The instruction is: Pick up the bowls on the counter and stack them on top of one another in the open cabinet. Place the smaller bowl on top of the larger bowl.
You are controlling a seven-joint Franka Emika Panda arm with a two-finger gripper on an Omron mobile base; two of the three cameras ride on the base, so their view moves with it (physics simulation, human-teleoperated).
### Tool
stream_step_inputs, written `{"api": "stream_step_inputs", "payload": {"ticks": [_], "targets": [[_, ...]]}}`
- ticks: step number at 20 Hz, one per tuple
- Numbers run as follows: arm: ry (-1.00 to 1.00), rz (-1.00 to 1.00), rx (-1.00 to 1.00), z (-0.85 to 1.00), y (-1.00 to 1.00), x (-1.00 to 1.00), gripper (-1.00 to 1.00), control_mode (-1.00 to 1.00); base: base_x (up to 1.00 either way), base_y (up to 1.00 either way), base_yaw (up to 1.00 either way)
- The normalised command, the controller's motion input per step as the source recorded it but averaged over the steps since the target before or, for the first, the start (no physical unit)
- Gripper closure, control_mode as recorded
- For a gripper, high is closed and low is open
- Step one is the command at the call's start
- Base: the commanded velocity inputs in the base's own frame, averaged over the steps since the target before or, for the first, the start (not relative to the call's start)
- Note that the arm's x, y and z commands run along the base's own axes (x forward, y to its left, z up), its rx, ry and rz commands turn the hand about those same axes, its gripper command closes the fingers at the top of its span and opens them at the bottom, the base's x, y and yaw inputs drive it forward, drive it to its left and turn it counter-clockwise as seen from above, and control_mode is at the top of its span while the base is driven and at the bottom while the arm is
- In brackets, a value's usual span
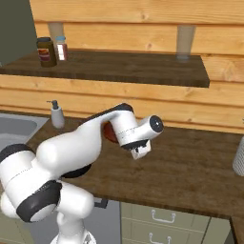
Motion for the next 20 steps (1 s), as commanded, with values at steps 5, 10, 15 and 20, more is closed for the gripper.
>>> {"api": "stream_step_inputs", "payload": {"ticks": [5,10,15,20], "targets": [[0.00,0.23,-0.06,0.16,1.00,-0.69,1.00,-1.00,0.00,0.00,0.00],[0.00,0.16,-0.02,0.03,1.00,-0.20,1.00,-1.00,0.00,0.00,0.00],[0.00,0.13,-0.02,-0.06,0.95,0.00,1.00,-1.00,0.00,0.00,0.00],[0.09,0.14,-0.05,-0.46,0.43,0.00,1.00,-1.00,0.00,0.00,0.00]]}}
